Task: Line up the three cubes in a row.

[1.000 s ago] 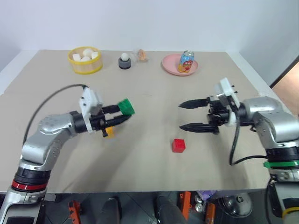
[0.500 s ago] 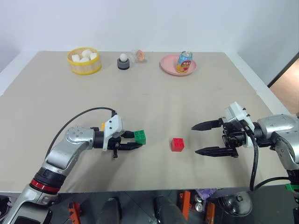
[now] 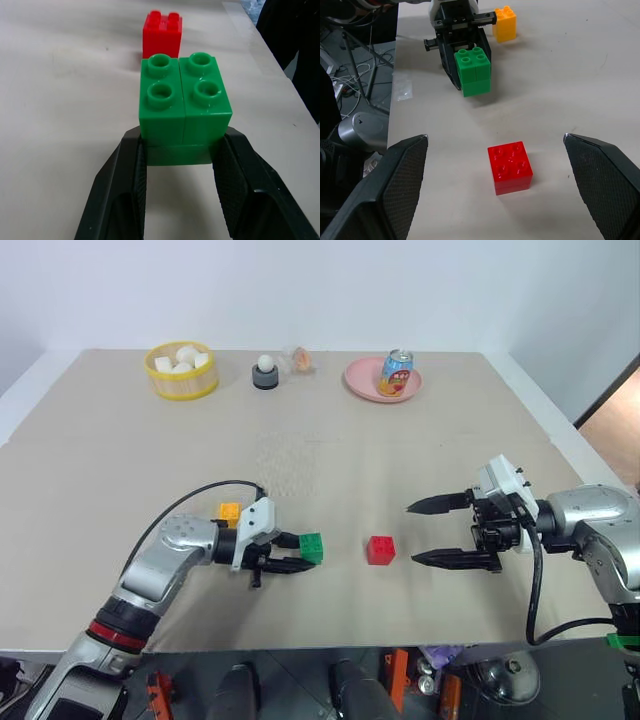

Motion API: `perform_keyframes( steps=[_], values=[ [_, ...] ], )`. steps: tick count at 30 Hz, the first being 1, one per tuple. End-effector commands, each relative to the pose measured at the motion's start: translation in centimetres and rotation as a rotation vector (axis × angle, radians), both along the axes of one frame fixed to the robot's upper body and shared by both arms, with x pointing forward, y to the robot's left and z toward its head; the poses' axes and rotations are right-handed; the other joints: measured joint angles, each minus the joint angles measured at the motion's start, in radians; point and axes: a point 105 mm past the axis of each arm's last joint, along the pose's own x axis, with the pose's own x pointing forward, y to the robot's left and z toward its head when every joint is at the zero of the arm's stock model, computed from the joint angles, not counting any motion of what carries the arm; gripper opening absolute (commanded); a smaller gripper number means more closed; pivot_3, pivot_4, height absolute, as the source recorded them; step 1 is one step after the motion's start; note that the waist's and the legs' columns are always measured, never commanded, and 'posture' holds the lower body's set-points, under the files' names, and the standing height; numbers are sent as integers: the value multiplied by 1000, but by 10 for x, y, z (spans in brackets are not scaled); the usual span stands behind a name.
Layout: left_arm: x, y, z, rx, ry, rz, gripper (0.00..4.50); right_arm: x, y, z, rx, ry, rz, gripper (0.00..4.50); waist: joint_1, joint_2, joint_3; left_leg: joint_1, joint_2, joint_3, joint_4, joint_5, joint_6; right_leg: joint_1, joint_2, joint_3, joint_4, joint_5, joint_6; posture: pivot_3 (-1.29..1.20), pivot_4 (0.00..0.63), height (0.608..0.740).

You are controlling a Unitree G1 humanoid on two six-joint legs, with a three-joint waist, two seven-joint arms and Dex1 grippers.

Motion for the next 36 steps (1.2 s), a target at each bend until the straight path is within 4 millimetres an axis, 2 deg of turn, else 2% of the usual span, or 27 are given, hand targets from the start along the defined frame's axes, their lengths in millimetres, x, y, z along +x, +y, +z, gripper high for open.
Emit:
perform_keyframes(
  steps=[1, 11, 36],
  values=[
    [6, -6, 4, 22, -54, 1, 1292, -1, 6, 13, 19, -53, 24, 4500, 0, 0, 0, 0, 0, 0, 0, 0, 0, 0, 0, 0, 0, 0, 0, 0, 150, 740],
    [9, -17, 0, 44, -67, -4, 1292, 1, 7, 13, 29, -65, 10, 4500, 0, 0, 0, 0, 0, -1, 0, 0, 0, 1, 0, 0, 0, 0, 1, 0, 150, 740],
    [12, -11, -14, 96, -56, 18, 1292, 6, 9, 15, 39, -80, 1, 4500, 0, 0, 0, 0, 0, -1, 0, 0, 0, 1, 0, 0, 0, 0, 1, 0, 150, 740]
  ],
)
